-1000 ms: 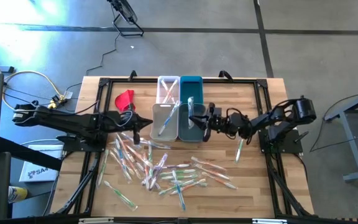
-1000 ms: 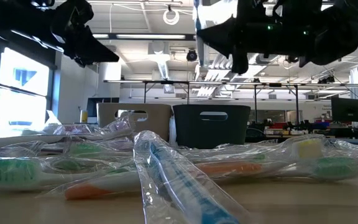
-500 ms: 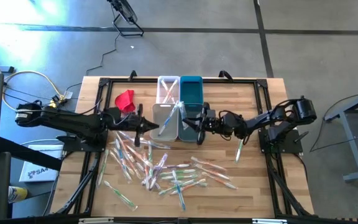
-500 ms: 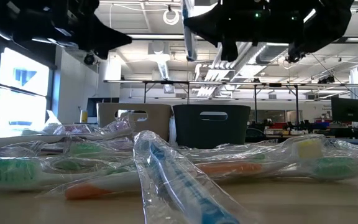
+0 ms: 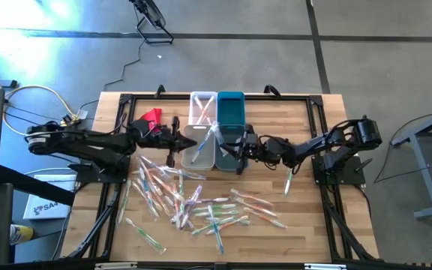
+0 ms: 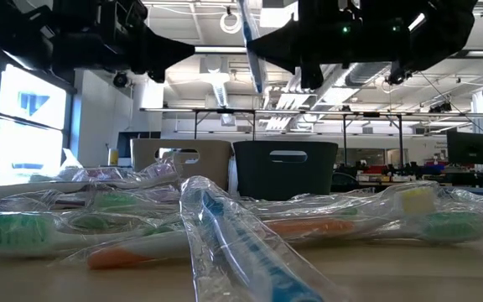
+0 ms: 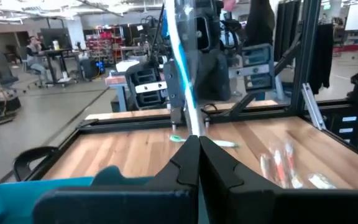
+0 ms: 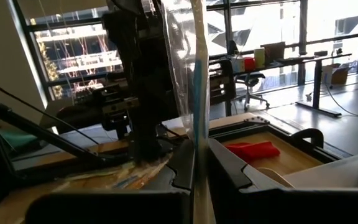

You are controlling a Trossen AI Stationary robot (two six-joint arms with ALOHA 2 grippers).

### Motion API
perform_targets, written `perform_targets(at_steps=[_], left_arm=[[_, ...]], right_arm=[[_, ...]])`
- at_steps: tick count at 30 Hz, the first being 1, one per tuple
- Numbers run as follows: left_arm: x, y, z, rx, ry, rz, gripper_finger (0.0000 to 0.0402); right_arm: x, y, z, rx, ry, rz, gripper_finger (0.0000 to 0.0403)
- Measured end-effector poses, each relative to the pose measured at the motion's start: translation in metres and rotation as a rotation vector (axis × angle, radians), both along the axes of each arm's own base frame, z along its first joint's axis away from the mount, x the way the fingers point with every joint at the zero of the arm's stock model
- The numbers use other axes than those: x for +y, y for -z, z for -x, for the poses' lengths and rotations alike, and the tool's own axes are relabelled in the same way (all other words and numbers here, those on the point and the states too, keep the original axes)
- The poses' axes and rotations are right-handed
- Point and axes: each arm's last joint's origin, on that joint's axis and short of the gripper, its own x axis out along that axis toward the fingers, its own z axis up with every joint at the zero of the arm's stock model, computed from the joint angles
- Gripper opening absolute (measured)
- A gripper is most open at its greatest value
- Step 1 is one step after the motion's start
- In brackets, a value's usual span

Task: Pick & Place Toothbrushes
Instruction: Put the blue toothbrush into the gray bin

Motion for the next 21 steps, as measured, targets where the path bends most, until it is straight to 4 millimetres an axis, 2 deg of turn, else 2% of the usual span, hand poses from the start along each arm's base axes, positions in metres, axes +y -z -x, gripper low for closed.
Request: perform_targets(at_steps=[7, 16, 21], left_arm=[[0.003, -0.014, -0.01, -0.037, -0.037, 0.055, 0.0012], [0.005, -0.021, -0.014, -0.047, -0.044, 0.127, 0.012], [0.005, -0.021, -0.014, -0.041, -0.044, 0.128, 0.0146]], right_arm=[[0.0, 0.002, 0.0, 0.019, 0.0, 0.003, 0.0015], [0.0, 0.005, 0.0, 0.047, 0.001, 0.004, 0.0015], [0.0, 0.005, 0.0, 0.047, 0.0, 0.004, 0.0015]])
